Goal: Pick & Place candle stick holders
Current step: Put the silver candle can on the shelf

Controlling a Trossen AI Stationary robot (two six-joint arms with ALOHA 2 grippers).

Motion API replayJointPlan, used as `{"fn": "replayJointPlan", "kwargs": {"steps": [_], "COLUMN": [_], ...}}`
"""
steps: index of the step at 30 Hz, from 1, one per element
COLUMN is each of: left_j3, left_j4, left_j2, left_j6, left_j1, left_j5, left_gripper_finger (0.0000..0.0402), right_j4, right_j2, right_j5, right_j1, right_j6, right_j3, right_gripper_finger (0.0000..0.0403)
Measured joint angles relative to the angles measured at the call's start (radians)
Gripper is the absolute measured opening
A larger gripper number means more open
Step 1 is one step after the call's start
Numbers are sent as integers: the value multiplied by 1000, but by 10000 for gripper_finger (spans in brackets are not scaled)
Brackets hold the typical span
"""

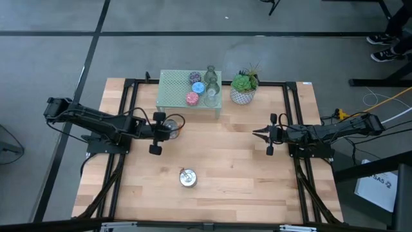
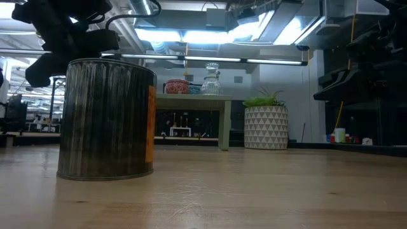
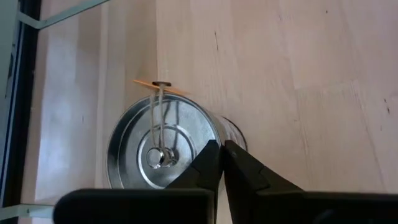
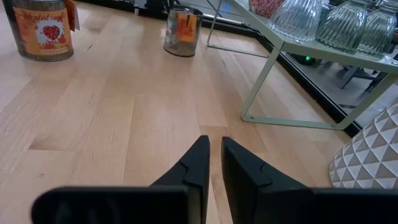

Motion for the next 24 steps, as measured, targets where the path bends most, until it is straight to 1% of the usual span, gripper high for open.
{"fn": "replayJointPlan", "kwargs": {"steps": [5,10,14,18,21,24], "left_j3": [14,73,137,207,282,364], "left_j4": [-6,-83,-134,-225,-278,-364], "left_j2": [-1,5,3,3,2,2], "left_j6": [-11,5,-11,-28,-29,-29], "left_j1": [-6,-35,-53,-75,-91,-98], "left_j5": [3,13,0,-20,-19,-18], "left_gripper_finger": [5,3,3,3,3,3], "right_j4": [0,0,0,0,0,0], "right_j2": [0,0,0,0,0,0], "right_j5": [0,0,0,0,0,0], "right_j1": [0,0,0,0,0,0], "right_j6": [0,0,0,0,0,0], "right_j3": [0,0,0,0,0,0], "right_gripper_finger": [43,43,43,43,43,43]}}
